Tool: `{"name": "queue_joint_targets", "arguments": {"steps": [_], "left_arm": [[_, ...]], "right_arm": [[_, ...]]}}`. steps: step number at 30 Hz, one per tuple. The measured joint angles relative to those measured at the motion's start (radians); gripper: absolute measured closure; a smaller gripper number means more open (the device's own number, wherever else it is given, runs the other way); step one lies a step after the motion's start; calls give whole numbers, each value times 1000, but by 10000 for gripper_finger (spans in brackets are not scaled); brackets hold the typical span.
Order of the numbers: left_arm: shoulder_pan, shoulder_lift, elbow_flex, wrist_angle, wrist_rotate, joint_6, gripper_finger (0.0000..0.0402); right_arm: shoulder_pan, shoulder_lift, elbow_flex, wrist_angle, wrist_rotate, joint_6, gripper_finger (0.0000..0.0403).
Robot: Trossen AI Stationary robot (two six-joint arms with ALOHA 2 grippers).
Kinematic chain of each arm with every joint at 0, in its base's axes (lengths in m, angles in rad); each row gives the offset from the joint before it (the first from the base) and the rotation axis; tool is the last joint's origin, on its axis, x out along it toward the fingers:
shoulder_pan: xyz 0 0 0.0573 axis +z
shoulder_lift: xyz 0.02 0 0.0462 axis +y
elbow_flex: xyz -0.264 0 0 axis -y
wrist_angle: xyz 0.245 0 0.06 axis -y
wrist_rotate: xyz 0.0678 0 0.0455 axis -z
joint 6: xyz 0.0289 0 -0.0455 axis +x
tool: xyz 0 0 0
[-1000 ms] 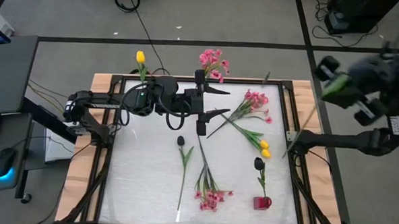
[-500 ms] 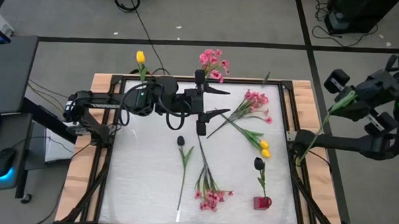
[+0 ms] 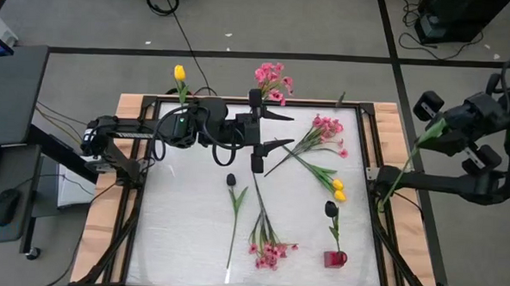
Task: Sort flowers into vase by color
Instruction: Put the left black flower into the red vase
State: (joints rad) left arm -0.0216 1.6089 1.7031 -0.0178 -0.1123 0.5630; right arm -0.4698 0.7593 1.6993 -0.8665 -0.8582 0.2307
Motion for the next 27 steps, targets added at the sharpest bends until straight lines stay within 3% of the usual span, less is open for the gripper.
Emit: {"name": "queue_joint_targets", "arguments": {"steps": [9,15,27], "left_arm": [[0,0,0,0,0,0,168],[0,0,0,0,0,0,168],[0,0,0,0,0,0,168]], "right_arm": [[0,-18,0,-115,-84,-83,360],[2,-44,0,-216,-86,-211,360],[232,-104,-6,-294,49,-285,360]]}}
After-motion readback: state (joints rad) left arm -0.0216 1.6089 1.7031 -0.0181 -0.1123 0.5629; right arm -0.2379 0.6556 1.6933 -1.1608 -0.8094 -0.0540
